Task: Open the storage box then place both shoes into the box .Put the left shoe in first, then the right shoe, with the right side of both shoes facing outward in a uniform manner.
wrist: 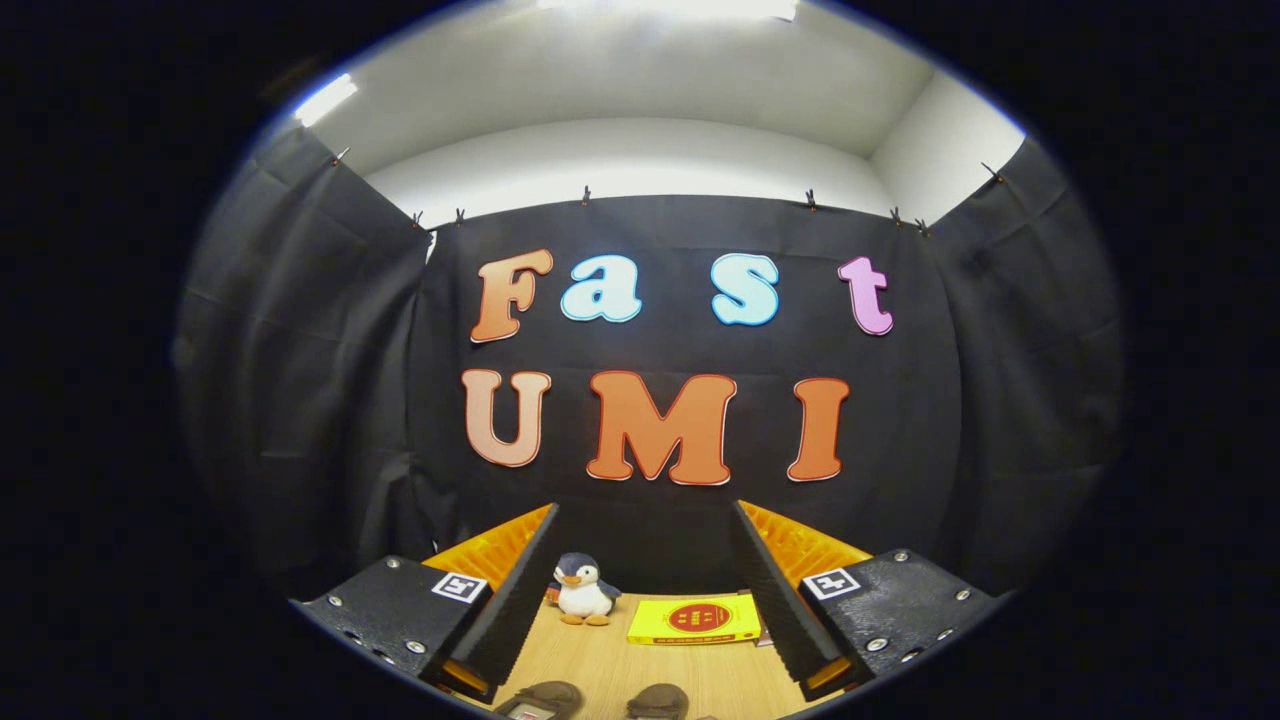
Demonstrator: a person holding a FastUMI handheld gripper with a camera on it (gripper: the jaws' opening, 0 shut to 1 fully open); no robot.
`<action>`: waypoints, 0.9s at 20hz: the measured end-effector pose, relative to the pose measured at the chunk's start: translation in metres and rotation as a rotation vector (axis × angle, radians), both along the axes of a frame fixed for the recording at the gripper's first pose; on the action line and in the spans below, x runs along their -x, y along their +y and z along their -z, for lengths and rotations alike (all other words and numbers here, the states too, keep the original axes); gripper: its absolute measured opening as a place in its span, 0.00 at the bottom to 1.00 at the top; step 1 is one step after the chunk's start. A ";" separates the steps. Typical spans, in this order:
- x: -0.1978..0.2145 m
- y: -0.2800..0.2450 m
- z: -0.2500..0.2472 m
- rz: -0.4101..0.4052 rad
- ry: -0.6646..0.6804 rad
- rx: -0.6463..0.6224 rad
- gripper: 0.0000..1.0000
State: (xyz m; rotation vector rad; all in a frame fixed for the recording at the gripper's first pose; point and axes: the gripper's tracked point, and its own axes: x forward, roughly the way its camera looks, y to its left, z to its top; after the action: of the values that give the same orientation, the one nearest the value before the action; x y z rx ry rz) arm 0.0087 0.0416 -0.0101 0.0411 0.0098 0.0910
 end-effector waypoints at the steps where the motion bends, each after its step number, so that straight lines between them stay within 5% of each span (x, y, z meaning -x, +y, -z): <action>1: -0.001 0.003 -0.003 -0.009 -0.003 -0.007 0.99; 8: -0.008 0.013 0.002 -0.029 0.003 -0.012 0.99; 18: 0.000 0.097 0.111 -0.248 0.316 -0.131 0.99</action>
State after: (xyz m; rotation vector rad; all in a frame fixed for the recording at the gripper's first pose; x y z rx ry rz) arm 0.0084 0.1388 -0.1208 0.1850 0.3257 0.3321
